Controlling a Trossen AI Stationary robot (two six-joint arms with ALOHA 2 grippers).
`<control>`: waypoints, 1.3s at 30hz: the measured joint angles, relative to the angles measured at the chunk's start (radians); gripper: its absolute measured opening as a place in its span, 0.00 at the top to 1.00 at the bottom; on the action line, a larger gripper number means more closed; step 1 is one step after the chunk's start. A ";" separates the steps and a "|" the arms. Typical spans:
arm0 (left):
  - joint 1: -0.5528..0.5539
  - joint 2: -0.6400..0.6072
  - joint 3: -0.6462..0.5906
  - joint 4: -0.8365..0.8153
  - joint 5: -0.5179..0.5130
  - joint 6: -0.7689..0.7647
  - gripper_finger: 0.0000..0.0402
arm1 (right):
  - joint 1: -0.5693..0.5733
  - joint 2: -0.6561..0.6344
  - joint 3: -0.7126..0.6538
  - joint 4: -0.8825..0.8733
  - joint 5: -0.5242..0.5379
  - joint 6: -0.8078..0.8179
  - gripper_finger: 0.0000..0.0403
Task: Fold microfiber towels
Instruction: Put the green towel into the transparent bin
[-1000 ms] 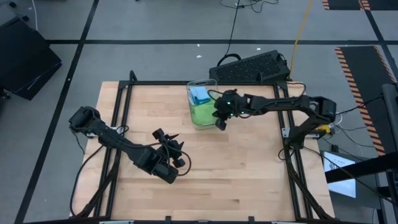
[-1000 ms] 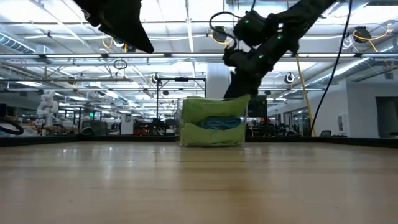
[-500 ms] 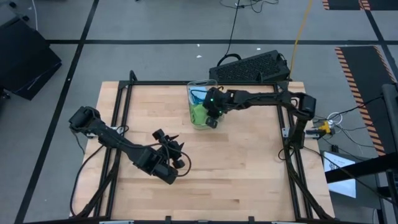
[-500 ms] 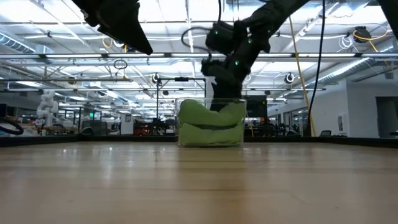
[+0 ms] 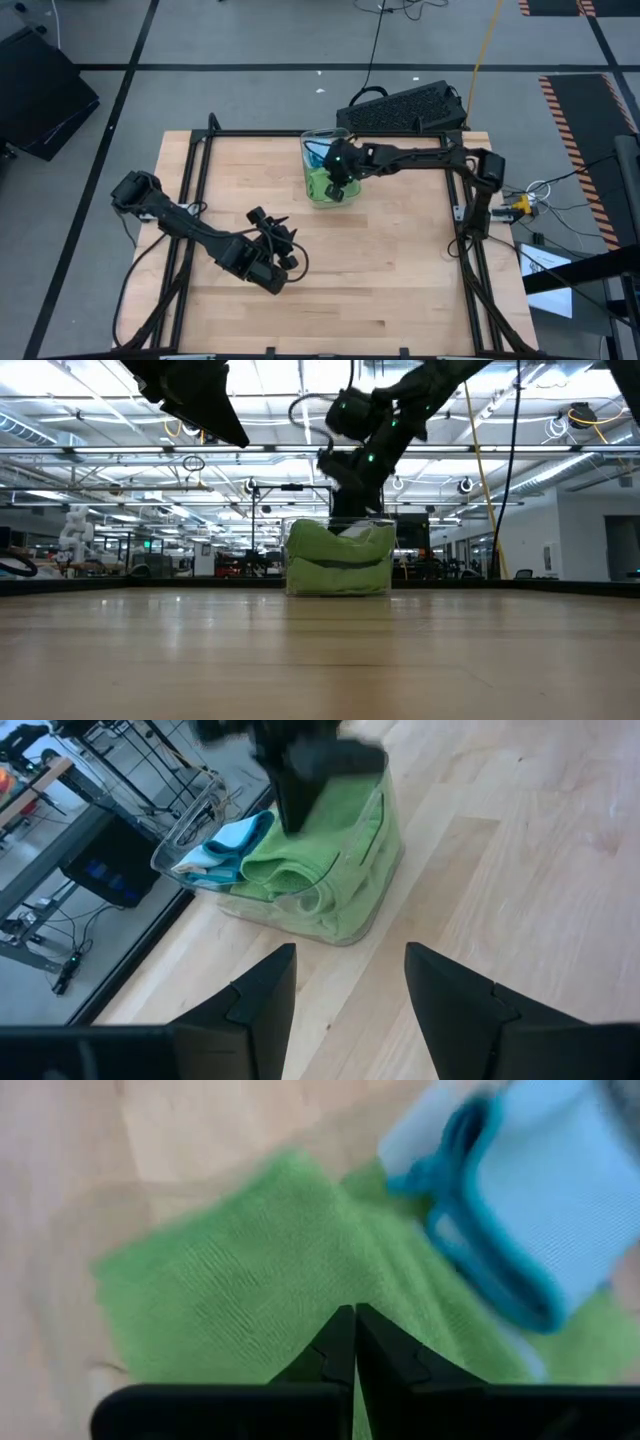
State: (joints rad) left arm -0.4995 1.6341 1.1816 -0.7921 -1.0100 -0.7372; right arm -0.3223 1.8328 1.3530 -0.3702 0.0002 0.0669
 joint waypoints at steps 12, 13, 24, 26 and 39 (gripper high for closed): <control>-0.005 0.000 0.000 0.065 0.024 0.063 0.52 | -0.011 0.073 0.000 0.025 0.006 0.009 0.98; -0.006 0.000 0.000 0.064 0.024 0.063 0.52 | -0.009 0.050 -0.003 0.008 0.011 0.008 0.98; -0.006 0.000 0.000 0.066 0.025 0.062 0.52 | -0.006 -0.142 0.000 -0.229 0.192 0.007 0.98; -0.006 0.000 0.000 0.070 0.025 0.064 0.52 | -0.012 -0.138 -0.004 -0.241 0.205 0.008 0.98; -0.006 0.000 0.000 0.100 0.025 0.100 0.52 | -0.032 0.003 -0.028 -0.154 0.155 -0.001 0.98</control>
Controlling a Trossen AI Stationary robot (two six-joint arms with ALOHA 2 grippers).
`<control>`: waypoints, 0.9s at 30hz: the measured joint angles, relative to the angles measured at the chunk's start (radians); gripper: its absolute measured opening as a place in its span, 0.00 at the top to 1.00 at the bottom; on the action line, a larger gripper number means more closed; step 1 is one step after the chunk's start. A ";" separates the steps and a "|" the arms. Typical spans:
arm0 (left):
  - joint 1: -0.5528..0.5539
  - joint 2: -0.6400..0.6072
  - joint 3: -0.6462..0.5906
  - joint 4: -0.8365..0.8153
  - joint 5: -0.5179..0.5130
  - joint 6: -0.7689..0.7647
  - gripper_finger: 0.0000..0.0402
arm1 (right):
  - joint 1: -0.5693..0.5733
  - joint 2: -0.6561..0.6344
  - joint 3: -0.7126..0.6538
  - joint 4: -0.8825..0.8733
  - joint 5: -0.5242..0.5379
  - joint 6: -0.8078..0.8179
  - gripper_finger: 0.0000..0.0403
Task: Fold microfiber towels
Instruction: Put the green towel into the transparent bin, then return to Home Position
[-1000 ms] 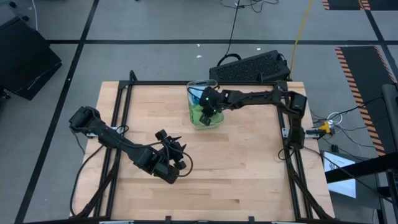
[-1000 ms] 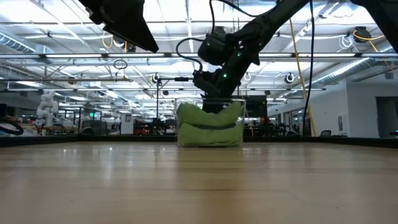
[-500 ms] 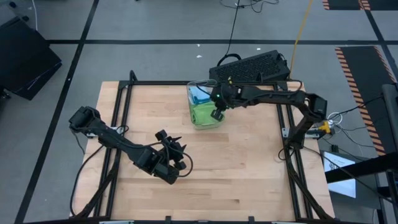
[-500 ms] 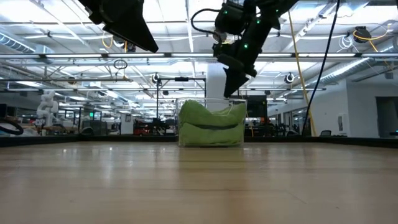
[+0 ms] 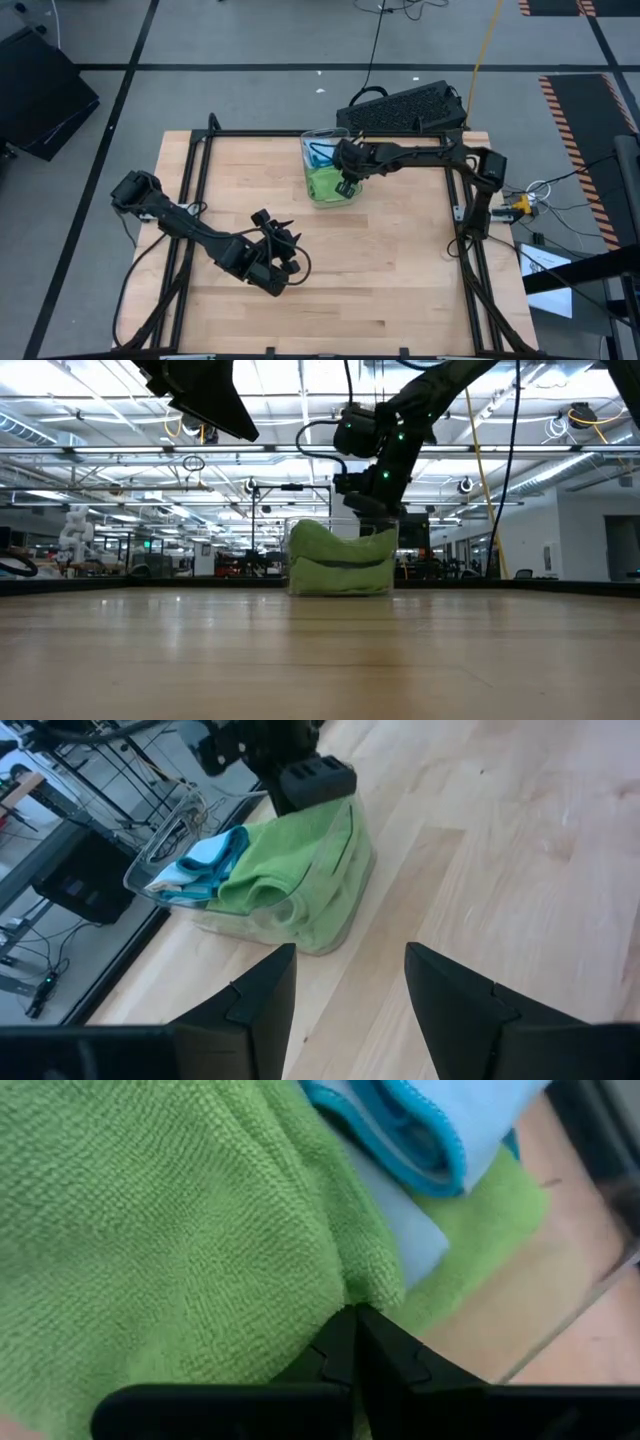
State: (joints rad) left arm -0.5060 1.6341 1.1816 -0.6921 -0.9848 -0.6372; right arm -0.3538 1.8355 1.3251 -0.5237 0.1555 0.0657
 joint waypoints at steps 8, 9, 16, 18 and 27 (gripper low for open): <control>0.000 0.000 0.000 -0.001 0.000 0.001 0.52 | 0.033 -0.130 0.000 -0.035 0.001 0.000 0.98; 0.000 0.000 0.000 -0.002 0.000 0.001 0.52 | 0.043 -0.157 0.000 -0.049 0.000 0.000 0.98; -0.033 -0.046 0.000 -0.228 -0.037 -0.177 0.52 | 0.194 -0.381 -0.049 -0.126 0.000 0.001 0.98; -0.058 -0.079 -0.014 -0.324 -0.072 -0.290 0.52 | 0.261 -0.456 -0.109 -0.084 0.000 0.001 0.98; -0.082 -0.231 -0.179 -0.091 -0.123 -0.177 0.71 | 0.472 -0.765 -0.452 0.321 0.014 -0.091 0.98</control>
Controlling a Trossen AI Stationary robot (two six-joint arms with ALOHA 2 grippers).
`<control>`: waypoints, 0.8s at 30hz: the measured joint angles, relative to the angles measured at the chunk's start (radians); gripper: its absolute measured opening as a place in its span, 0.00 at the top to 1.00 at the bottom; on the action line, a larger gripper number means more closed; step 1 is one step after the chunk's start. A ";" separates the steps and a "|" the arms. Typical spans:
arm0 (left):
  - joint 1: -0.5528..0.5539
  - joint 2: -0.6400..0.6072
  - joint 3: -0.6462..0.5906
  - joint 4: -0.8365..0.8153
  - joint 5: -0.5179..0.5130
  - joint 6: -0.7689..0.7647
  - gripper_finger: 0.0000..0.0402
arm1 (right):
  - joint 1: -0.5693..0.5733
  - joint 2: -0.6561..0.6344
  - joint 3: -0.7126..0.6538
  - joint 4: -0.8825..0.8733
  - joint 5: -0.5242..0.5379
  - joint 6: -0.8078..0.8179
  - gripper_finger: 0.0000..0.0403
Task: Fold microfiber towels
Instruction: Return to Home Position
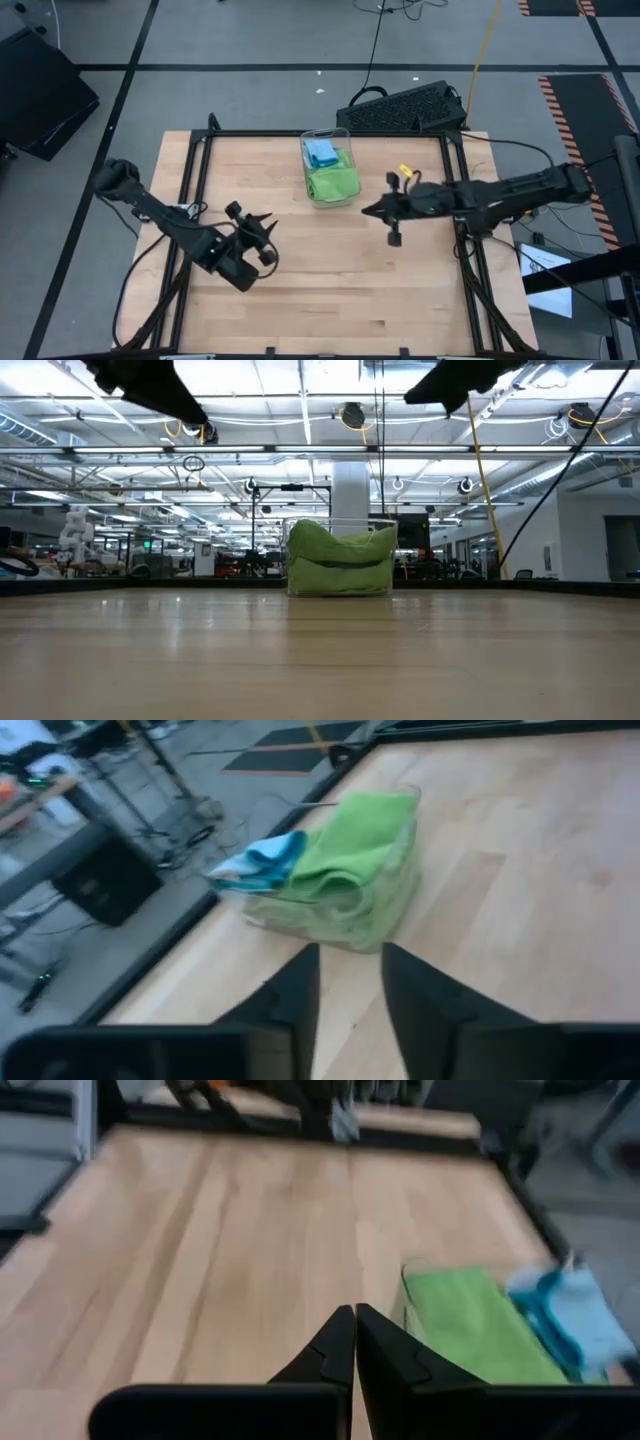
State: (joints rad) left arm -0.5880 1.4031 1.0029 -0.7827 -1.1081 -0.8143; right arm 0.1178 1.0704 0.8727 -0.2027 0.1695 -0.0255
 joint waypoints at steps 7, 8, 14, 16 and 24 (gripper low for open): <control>0.029 -0.072 -0.233 0.547 0.128 0.321 0.97 | 0.077 -0.140 -0.245 0.230 0.068 -0.096 0.98; 0.029 -0.082 -0.267 0.611 0.145 0.365 0.98 | 0.082 -0.153 -0.274 0.278 0.065 -0.114 0.98; 0.032 -0.091 -0.374 0.917 0.236 0.579 0.95 | 0.110 -0.240 -0.420 0.427 0.045 -0.173 0.98; 0.032 -0.092 -0.405 0.988 0.272 0.620 0.96 | 0.117 -0.258 -0.460 0.479 0.012 -0.171 0.98; 0.028 -0.094 -0.559 1.319 0.370 0.754 0.97 | 0.156 -0.329 -0.621 0.674 -0.018 -0.200 0.98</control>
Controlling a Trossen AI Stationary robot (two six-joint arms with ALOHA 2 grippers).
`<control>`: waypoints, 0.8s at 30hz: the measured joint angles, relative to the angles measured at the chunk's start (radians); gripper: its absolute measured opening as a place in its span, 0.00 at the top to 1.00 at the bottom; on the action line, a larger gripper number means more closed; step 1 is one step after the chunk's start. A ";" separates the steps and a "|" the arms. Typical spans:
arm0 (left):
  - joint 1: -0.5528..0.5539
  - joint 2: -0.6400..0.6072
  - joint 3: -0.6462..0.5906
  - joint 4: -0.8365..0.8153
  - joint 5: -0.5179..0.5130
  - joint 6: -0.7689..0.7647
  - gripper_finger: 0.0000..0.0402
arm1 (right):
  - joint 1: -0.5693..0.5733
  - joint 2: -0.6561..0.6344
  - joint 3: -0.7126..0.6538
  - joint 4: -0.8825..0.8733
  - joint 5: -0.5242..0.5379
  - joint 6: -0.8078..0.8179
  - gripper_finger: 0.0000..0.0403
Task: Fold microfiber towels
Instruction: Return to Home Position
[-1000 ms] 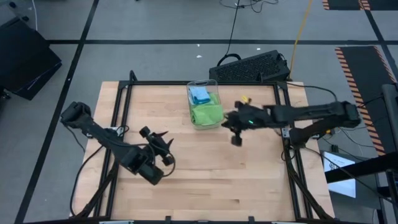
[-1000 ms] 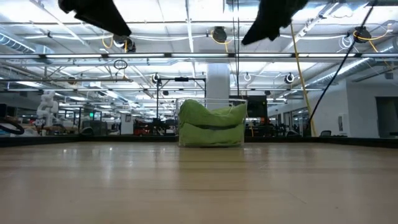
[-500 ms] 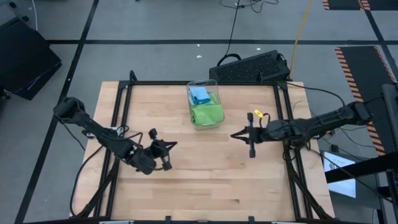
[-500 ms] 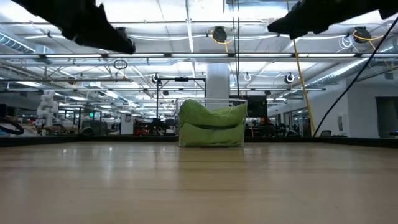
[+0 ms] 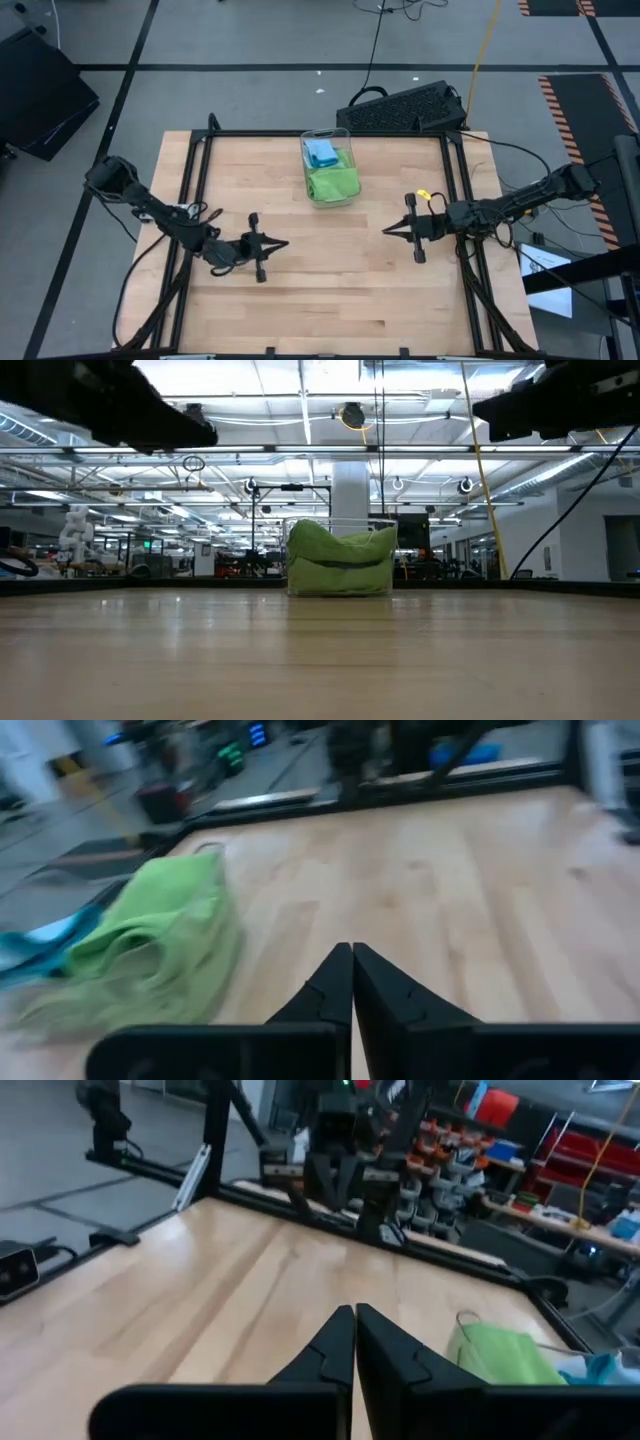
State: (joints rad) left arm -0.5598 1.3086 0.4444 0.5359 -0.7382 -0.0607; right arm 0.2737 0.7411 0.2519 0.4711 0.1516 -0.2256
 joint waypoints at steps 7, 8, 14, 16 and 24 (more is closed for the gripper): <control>0.007 -0.010 -0.146 0.309 0.260 0.158 0.99 | 0.005 -0.070 -0.108 0.043 -0.026 0.006 0.98; 0.009 -0.017 -0.170 0.339 0.261 0.165 0.99 | 0.005 -0.073 -0.117 0.045 -0.025 0.013 0.98; 0.016 -0.071 -0.312 0.511 0.261 0.171 0.96 | 0.005 -0.124 -0.187 0.100 -0.030 0.029 0.98; 0.016 -0.105 -0.358 0.543 0.262 0.164 0.97 | 0.005 -0.129 -0.210 0.163 -0.032 0.020 0.98; 0.016 -0.285 -0.435 0.469 0.364 0.266 0.96 | 0.005 -0.187 -0.233 0.188 -0.027 -0.032 0.98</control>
State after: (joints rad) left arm -0.5435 1.0234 0.0090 1.0050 -0.3739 0.2057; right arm 0.2790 0.5542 0.0193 0.6587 0.1247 -0.2575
